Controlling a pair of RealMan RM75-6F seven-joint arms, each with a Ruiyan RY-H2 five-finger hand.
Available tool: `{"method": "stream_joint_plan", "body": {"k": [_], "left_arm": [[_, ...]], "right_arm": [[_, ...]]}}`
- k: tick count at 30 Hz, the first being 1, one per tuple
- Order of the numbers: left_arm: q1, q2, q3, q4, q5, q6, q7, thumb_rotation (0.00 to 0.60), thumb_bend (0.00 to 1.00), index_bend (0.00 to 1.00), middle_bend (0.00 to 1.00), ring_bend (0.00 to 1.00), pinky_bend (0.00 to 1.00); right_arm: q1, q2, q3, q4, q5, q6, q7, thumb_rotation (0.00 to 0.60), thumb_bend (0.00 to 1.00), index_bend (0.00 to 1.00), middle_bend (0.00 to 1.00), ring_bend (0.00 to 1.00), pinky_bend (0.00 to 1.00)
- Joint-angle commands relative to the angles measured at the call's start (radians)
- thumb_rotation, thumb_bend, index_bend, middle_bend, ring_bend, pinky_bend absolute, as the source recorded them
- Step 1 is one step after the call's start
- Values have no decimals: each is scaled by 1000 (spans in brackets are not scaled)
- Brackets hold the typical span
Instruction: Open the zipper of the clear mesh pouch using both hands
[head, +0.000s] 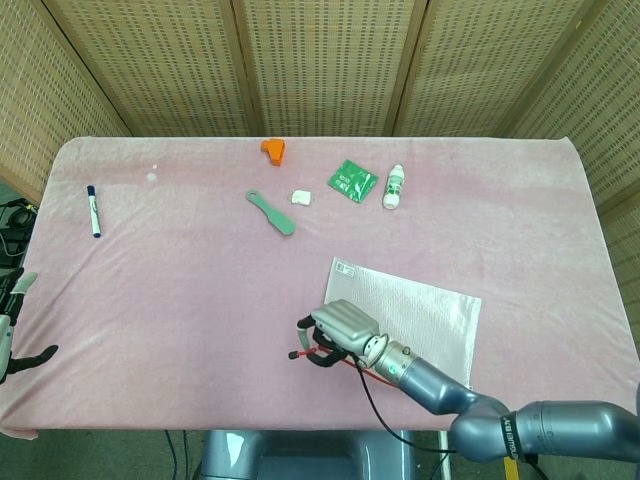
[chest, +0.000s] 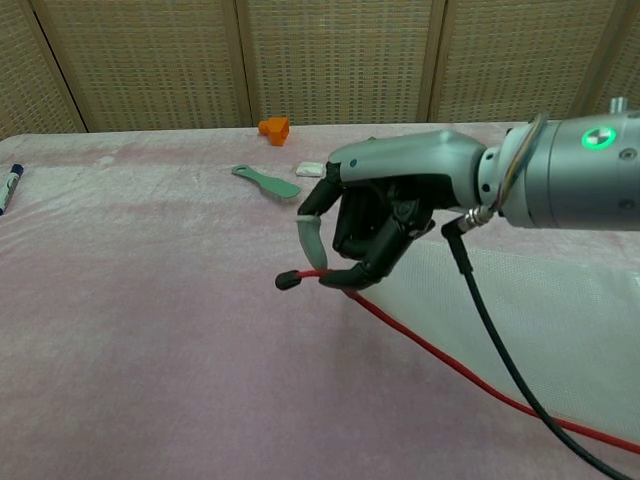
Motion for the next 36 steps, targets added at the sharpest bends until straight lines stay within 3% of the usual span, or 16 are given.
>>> {"method": "stream_joint_plan", "body": {"k": [1, 8, 14, 22, 23, 24, 25, 28, 33, 36], "left_arm": [[-1, -1, 0, 0, 0, -1, 0, 600, 0, 0, 0, 0, 0], [-2, -2, -1, 3, -5, -4, 0, 600, 0, 0, 0, 0, 0], [-9, -6, -2, 12, -17, -21, 0, 600, 0, 0, 0, 0, 0], [-59, -43, -19, 70, 3, -72, -40, 600, 0, 0, 27, 30, 17], [-76, -57, -26, 86, 17, -81, -58, 600, 0, 0, 80, 83, 54], [-90, -68, -30, 101, 31, -92, -74, 600, 0, 0, 197, 195, 138], [-103, -78, -32, 117, 43, -102, -89, 600, 0, 0, 342, 332, 254], [-162, -122, -40, 167, 109, -137, -156, 600, 0, 0, 592, 561, 530], [-270, -222, -49, 292, 237, -160, -347, 600, 0, 10, 821, 781, 881], [-349, -293, -45, 379, 304, -182, -460, 600, 0, 90, 889, 837, 976]], "right_arm": [[23, 53, 58, -32, 29, -41, 59, 600, 761, 821, 983, 948, 1000], [75, 140, 142, -71, 127, -96, 159, 600, 762, 822, 983, 948, 1000], [81, 183, 184, -98, 181, -112, 249, 600, 765, 822, 983, 949, 1000], [64, 219, 162, -100, 139, -103, 261, 600, 766, 822, 983, 949, 1000], [61, 224, 157, -101, 131, -103, 261, 600, 766, 822, 983, 949, 1000], [59, 227, 154, -102, 126, -102, 262, 600, 765, 822, 983, 949, 1000], [58, 229, 152, -103, 121, -102, 263, 600, 765, 822, 983, 949, 1000], [57, 234, 143, -103, 110, -100, 262, 600, 765, 822, 983, 949, 1000], [66, 230, 131, -105, 111, -81, 254, 600, 765, 822, 983, 949, 1000], [74, 225, 129, -105, 121, -66, 251, 600, 765, 822, 983, 949, 1000]]}}
